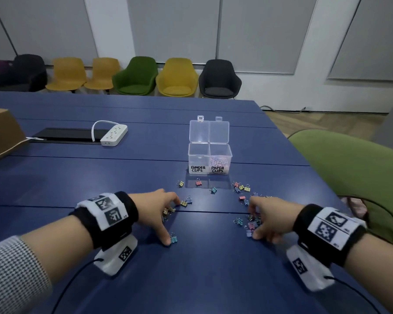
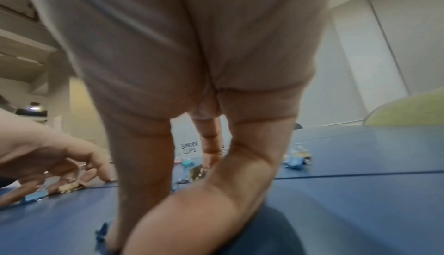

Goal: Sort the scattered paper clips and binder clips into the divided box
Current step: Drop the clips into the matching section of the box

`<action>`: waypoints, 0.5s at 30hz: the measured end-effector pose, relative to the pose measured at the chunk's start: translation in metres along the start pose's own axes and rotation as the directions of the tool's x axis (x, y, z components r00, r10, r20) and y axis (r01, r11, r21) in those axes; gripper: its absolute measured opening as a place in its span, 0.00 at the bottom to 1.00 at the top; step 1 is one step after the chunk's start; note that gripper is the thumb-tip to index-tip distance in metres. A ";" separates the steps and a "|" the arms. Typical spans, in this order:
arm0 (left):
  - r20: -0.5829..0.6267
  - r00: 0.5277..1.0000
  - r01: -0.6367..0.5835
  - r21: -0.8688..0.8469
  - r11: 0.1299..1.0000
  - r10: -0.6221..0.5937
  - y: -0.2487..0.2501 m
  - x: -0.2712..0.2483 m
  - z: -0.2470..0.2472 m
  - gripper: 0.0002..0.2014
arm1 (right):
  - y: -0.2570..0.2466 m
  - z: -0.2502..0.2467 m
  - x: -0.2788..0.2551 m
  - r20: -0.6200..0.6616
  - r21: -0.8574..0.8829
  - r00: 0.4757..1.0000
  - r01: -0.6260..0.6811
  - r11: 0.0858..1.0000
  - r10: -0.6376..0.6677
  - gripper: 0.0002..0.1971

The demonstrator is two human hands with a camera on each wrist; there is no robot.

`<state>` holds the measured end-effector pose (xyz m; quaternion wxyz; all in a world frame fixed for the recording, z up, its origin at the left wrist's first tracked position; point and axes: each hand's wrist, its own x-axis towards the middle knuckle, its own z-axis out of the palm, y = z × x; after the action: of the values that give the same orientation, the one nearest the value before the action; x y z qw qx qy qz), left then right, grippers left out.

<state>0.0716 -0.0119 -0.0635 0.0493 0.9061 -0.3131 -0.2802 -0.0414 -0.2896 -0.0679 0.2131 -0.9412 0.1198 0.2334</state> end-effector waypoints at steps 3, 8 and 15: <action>-0.064 0.998 -0.021 0.020 1.000 0.022 0.009 0.006 0.005 0.46 | -0.026 0.006 0.006 -0.041 -0.105 0.997 0.067 0.992 -0.072 0.17; -0.125 0.992 -0.030 -0.035 0.999 0.026 0.020 0.019 0.003 0.50 | -0.067 0.011 0.018 -0.040 -0.195 0.988 0.141 0.971 -0.151 0.12; -0.195 0.977 -0.076 0.030 0.997 0.081 0.051 0.037 0.000 0.19 | -0.101 0.012 0.021 -0.020 -0.395 0.979 0.180 0.901 -0.205 0.13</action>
<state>0.0676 -0.0748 -0.0672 0.0808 0.9167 -0.3455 -0.1838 0.0052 -0.1974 -0.0531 0.0394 -0.9785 -0.0163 0.2017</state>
